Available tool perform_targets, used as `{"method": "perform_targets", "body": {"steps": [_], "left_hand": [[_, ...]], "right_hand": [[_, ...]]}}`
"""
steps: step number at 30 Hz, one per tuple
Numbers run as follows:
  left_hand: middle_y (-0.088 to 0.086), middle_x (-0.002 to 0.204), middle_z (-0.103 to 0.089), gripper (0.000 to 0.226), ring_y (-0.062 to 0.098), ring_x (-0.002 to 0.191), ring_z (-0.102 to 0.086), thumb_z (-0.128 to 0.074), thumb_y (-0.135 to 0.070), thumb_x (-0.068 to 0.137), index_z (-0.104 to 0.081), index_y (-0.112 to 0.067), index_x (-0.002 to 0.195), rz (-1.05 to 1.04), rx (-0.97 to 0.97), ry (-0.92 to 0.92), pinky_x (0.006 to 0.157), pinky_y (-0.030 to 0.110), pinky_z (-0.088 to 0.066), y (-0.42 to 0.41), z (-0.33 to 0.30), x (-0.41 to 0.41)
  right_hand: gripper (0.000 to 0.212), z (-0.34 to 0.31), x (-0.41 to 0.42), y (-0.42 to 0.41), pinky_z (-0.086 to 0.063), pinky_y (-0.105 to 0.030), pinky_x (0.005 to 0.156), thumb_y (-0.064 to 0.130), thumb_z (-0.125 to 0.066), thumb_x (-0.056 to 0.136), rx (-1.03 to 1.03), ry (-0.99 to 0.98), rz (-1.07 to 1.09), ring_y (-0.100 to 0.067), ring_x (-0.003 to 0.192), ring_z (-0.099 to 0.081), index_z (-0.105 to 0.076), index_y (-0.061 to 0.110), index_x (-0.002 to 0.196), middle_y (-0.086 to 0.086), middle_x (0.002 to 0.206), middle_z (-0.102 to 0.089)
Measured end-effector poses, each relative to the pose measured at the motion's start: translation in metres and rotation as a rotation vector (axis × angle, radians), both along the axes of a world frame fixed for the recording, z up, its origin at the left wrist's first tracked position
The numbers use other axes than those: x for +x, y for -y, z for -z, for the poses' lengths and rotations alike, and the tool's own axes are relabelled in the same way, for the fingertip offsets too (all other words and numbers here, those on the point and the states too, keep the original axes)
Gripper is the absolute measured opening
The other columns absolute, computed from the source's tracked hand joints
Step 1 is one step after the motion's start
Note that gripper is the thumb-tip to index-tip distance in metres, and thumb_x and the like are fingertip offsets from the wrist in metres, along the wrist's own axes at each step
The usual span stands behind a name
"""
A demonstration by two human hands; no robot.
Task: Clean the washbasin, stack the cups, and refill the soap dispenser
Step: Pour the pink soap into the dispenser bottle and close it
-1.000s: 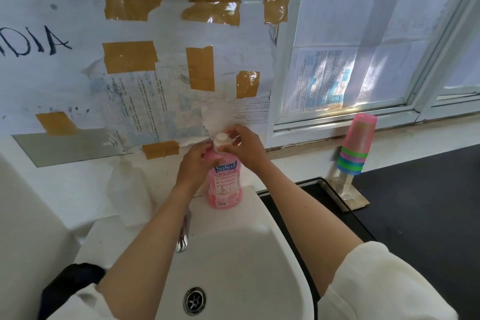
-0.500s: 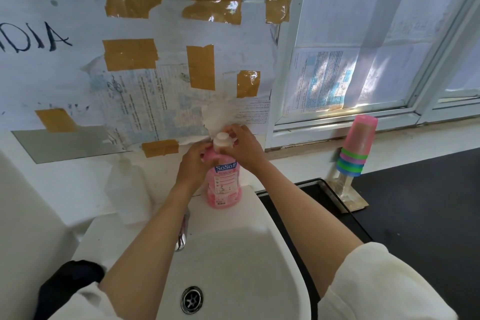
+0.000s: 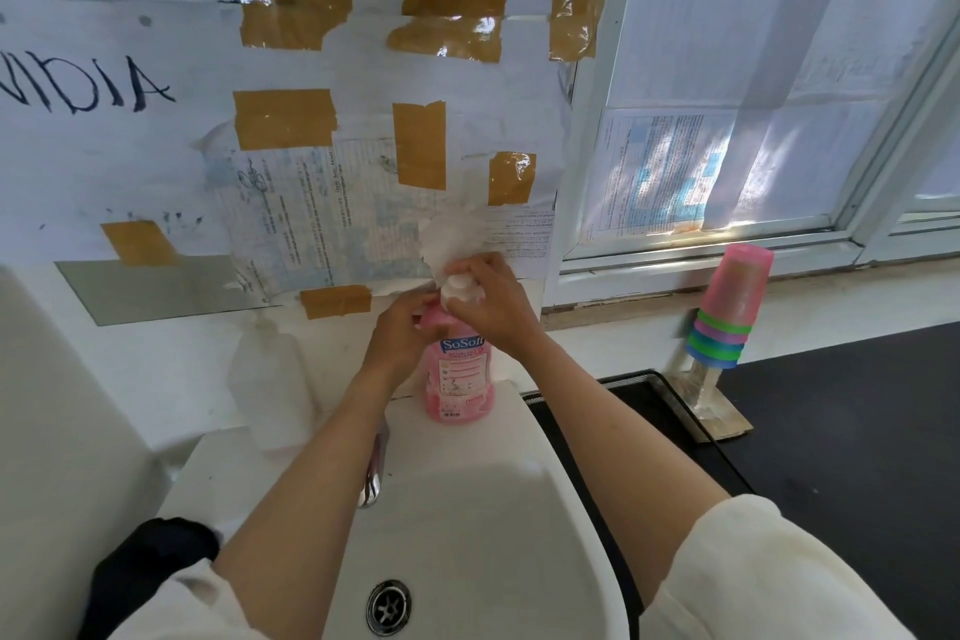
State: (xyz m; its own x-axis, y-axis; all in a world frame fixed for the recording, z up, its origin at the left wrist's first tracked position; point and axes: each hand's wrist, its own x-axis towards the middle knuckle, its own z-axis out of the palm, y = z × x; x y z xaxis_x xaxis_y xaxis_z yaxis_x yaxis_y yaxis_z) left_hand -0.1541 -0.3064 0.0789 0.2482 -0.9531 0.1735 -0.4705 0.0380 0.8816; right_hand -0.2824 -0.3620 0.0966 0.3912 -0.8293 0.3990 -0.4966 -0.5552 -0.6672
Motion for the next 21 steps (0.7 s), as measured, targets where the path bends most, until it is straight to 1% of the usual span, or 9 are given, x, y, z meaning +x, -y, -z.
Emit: {"method": "perform_targets", "body": {"steps": [2, 6, 9, 11, 14, 16, 19, 20, 21], "left_hand": [[0.006, 0.127, -0.053, 0.053, 0.024, 0.109, -0.055, -0.07, -0.008, 0.077, -0.052, -0.011, 0.127, -0.018, -0.003, -0.012, 0.091, 0.032, -0.046, 0.0, 0.0, -0.002], [0.009, 0.127, -0.053, 0.052, 0.025, 0.11, -0.054, -0.069, -0.01, 0.078, -0.052, -0.01, 0.128, -0.015, -0.015, 0.001, 0.092, 0.034, -0.046, 0.001, 0.0, -0.003], [0.01, 0.128, -0.054, 0.05, 0.026, 0.111, -0.054, -0.068, -0.01, 0.079, -0.053, -0.011, 0.126, -0.013, -0.029, -0.001, 0.094, 0.037, -0.046, 0.001, 0.0, -0.003], [0.009, 0.128, -0.054, 0.048, 0.025, 0.111, -0.054, -0.068, -0.01, 0.079, -0.054, -0.011, 0.125, -0.015, -0.023, -0.007, 0.095, 0.038, -0.046, 0.001, 0.0, -0.003], [0.009, 0.129, -0.054, 0.049, 0.021, 0.109, -0.053, -0.068, -0.01, 0.079, -0.053, -0.012, 0.125, 0.011, -0.025, -0.021, 0.095, 0.036, -0.044, -0.002, -0.002, -0.004], [0.006, 0.127, -0.055, 0.049, 0.021, 0.11, -0.053, -0.067, -0.019, 0.08, -0.052, -0.012, 0.126, 0.027, -0.032, -0.021, 0.093, 0.034, -0.044, -0.006, -0.005, -0.008], [-0.011, 0.115, -0.051, 0.074, 0.007, 0.101, -0.049, -0.058, -0.057, 0.062, -0.049, -0.018, 0.124, 0.053, -0.053, 0.006, 0.087, 0.024, -0.038, -0.017, -0.008, -0.013], [-0.013, 0.116, -0.048, 0.079, 0.005, 0.104, -0.048, -0.056, -0.06, 0.06, -0.047, -0.019, 0.127, 0.046, -0.057, 0.027, 0.089, 0.024, -0.037, -0.018, -0.003, -0.012], [-0.01, 0.122, -0.048, 0.076, 0.009, 0.111, -0.048, -0.061, -0.056, 0.066, -0.045, -0.019, 0.13, 0.03, -0.053, 0.044, 0.092, 0.026, -0.038, -0.018, 0.005, -0.008]], "right_hand": [[0.042, -0.002, 0.002, 0.003, -0.044, -0.034, 0.087, 0.034, -0.072, 0.075, -0.026, -0.016, 0.043, -0.021, 0.101, -0.049, -0.06, 0.013, 0.109, -0.008, 0.114, -0.049], [0.025, -0.003, 0.006, 0.003, -0.045, -0.037, 0.088, 0.022, -0.065, 0.083, -0.07, 0.054, 0.045, -0.02, 0.096, -0.051, -0.062, 0.01, 0.105, -0.007, 0.105, -0.058], [0.022, -0.004, 0.004, 0.002, -0.04, -0.034, 0.091, 0.011, -0.057, 0.087, -0.086, 0.06, -0.011, -0.021, 0.104, -0.051, -0.058, 0.008, 0.109, -0.007, 0.111, -0.061], [0.021, -0.006, 0.002, 0.003, -0.04, -0.03, 0.088, 0.005, -0.05, 0.09, -0.078, 0.112, -0.031, -0.023, 0.104, -0.052, -0.057, 0.006, 0.111, -0.009, 0.112, -0.061], [0.017, -0.01, 0.001, 0.005, -0.045, -0.034, 0.084, 0.007, -0.05, 0.092, -0.102, 0.218, 0.001, -0.022, 0.097, -0.055, -0.058, 0.005, 0.107, -0.009, 0.107, -0.063], [0.017, -0.008, -0.002, 0.006, -0.046, -0.032, 0.08, 0.014, -0.059, 0.088, -0.169, 0.265, 0.066, -0.018, 0.09, -0.054, -0.06, 0.007, 0.103, -0.008, 0.101, -0.064], [0.024, 0.004, -0.013, 0.003, -0.043, -0.016, 0.069, 0.02, -0.068, 0.082, -0.218, 0.353, 0.197, -0.013, 0.079, -0.052, -0.06, 0.007, 0.101, -0.006, 0.096, -0.061], [0.027, 0.01, -0.018, 0.001, -0.04, -0.013, 0.066, 0.021, -0.068, 0.082, -0.201, 0.369, 0.242, -0.012, 0.078, -0.051, -0.058, 0.007, 0.102, -0.006, 0.097, -0.059], [0.029, 0.017, -0.023, -0.001, -0.04, -0.013, 0.065, 0.023, -0.068, 0.082, -0.164, 0.369, 0.284, -0.012, 0.078, -0.051, -0.057, 0.007, 0.104, -0.006, 0.099, -0.057]]}}
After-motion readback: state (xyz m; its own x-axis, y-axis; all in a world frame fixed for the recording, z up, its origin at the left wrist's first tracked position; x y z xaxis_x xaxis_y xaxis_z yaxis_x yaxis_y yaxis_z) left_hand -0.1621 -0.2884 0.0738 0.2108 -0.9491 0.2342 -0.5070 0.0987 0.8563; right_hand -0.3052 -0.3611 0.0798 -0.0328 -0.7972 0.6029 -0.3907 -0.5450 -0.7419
